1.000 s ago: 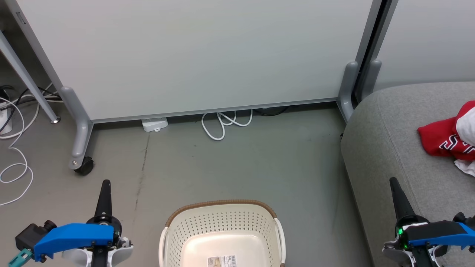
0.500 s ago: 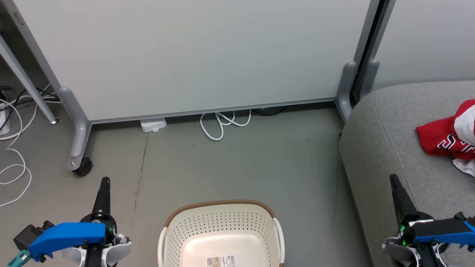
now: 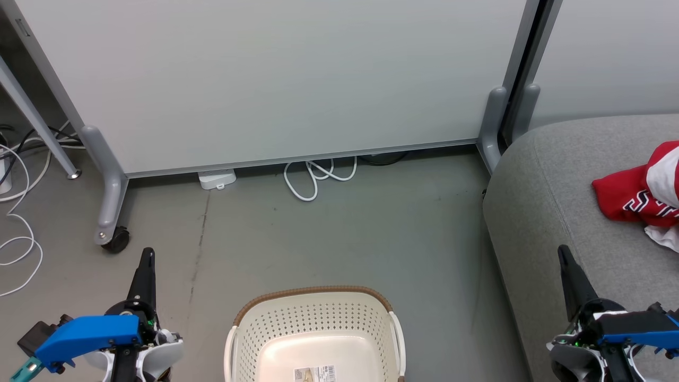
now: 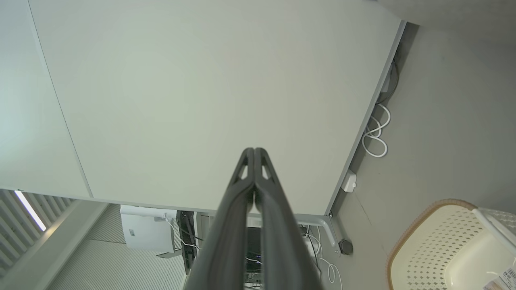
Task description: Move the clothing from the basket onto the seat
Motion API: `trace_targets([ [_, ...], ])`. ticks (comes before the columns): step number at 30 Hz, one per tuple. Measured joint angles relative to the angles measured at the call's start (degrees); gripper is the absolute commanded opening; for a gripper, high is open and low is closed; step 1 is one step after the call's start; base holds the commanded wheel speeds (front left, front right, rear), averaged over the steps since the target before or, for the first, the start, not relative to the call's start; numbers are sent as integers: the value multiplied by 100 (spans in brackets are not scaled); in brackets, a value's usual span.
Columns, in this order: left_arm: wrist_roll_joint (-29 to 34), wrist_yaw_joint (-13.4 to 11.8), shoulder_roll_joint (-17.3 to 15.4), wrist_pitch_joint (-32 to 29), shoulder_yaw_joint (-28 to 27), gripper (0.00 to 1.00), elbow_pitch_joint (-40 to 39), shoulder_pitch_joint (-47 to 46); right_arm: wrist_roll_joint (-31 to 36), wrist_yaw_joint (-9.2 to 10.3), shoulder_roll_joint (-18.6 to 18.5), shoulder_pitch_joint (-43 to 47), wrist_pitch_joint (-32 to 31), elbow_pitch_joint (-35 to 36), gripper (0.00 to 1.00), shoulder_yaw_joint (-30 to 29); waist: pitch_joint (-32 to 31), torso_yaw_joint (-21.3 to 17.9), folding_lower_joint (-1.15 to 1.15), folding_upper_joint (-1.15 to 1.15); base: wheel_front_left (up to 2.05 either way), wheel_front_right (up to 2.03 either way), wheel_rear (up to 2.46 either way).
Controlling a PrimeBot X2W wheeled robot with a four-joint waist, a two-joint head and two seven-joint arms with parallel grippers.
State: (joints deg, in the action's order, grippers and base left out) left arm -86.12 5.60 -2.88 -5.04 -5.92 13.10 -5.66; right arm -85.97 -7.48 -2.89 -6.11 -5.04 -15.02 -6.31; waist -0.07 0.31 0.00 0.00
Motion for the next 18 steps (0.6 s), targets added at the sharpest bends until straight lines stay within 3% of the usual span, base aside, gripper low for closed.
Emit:
trace_targets([
  [18, -617, 7, 0, -151, -69, 0, -55, -35, -627, 0, 0, -55, -169, 30, 0, -34, 2, -32, 0, 0, 0, 0, 0],
])
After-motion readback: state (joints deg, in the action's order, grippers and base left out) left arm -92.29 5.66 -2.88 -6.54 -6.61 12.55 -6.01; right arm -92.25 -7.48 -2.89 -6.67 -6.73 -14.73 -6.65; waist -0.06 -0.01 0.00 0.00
